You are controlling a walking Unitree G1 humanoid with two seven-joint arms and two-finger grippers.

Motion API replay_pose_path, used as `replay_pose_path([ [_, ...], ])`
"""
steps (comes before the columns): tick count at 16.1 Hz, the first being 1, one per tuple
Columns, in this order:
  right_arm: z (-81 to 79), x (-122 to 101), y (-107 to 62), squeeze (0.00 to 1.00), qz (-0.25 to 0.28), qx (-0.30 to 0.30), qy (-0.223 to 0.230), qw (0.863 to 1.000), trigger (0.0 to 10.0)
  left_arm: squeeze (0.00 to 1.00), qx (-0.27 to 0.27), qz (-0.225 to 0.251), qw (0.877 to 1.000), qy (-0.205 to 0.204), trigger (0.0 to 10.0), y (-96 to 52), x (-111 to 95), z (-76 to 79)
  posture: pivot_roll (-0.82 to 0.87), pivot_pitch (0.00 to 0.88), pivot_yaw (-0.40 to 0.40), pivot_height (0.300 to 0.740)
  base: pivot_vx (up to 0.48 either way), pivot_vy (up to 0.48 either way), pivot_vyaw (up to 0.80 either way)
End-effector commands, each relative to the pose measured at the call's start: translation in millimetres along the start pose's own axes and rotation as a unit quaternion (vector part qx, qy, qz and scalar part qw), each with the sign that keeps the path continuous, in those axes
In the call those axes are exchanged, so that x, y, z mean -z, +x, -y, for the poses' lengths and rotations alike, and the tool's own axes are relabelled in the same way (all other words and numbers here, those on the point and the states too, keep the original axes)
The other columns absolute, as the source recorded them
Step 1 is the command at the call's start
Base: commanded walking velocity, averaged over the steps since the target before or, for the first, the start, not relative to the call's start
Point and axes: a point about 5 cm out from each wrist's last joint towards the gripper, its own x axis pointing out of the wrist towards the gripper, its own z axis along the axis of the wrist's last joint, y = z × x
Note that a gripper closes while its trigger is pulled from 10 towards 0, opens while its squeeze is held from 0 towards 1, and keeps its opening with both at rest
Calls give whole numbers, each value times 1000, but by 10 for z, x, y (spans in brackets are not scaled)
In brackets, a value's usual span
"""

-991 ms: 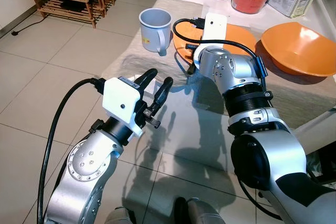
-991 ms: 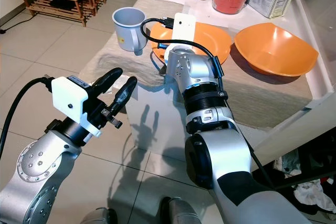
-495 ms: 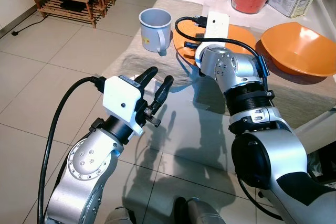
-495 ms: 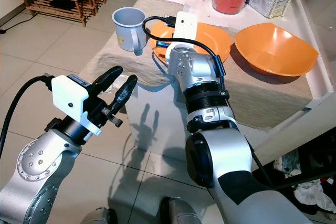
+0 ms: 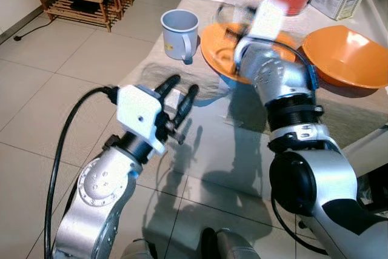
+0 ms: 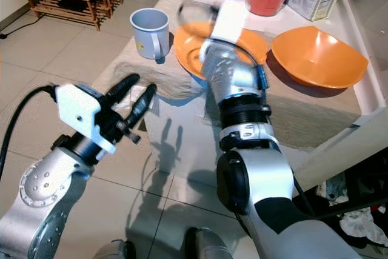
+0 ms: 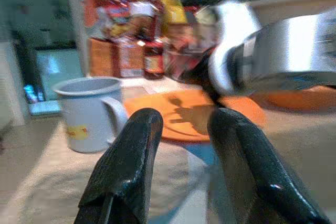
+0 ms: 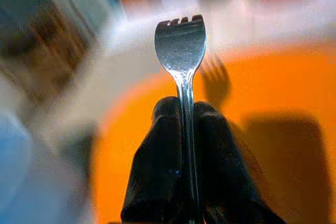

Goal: Setting the table

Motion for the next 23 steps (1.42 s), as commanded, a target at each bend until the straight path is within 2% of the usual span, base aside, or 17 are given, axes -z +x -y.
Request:
replay_pose_path([
  [1,28,-228,-44,0,66,-18,32,997,10000,0,-21,3,1000,-6,10000,2,-1,-56,-42,141,-49,740,0,0,0],
  [2,41,-371,-162,0,138,-86,31,986,10000,0,-74,10,997,-14,10000,9,-10,-187,-48,140,-45,740,0,0,0],
  [3,51,-434,-296,0,173,-163,56,970,10000,0,-130,6,991,-16,10000,10,14,-314,-55,142,-43,740,0,0,0],
  [4,77,-457,-385,0,184,-211,83,956,10000,0,-184,-8,983,-13,10000,0,65,-422,-63,147,-42,740,0,0,0],
  [5,112,-496,-506,0,203,-261,115,937,10000,0,-210,-13,978,-4,10000,-15,98,-479,-73,142,-36,740,0,0,0],
  [6,117,-509,-578,0,209,-291,123,926,10000,0,-211,-13,977,-3,10000,-17,103,-491,-75,142,-34,740,0,0,0],
  [8,79,-415,-802,0,191,-391,116,893,10000,0,-201,16,978,-46,10000,-24,70,-524,-82,136,-24,740,0,0,0],
  [9,21,-326,-941,0,165,-455,128,866,10000,0,-187,25,979,-70,10000,-29,59,-528,-89,130,-20,740,0,0,0],
  [10,1,-242,-1000,0,144,-483,125,855,10000,0,-183,29,979,-82,10000,-33,59,-528,-89,129,-20,740,0,0,-800],
  [11,-19,-51,-1051,0,105,-511,108,846,10000,0,-187,32,978,-89,10000,-44,70,-545,-90,125,-19,740,0,0,-800],
  [14,37,421,-1092,0,27,-520,95,849,10000,0,-201,24,975,-94,10000,-132,147,-592,-77,121,-23,740,0,0,-800],
  [15,45,474,-1111,0,17,-521,94,848,10000,0,-201,21,974,-98,10000,-181,170,-613,-76,119,-21,740,0,0,-800],
  [17,66,465,-1140,0,27,-528,93,844,10000,0,-194,21,975,-102,10000,-227,177,-625,-69,117,-18,740,0,-398,-400],
  [20,25,459,-1214,0,26,-562,88,822,10000,0,-177,28,977,-113,10000,-214,178,-588,-70,113,-13,740,0,-458,0],
  [23,24,461,-1243,0,23,-575,86,813,10000,0,-169,25,978,-118,10000,-220,216,-566,-77,111,-9,740,0,-458,0],
])
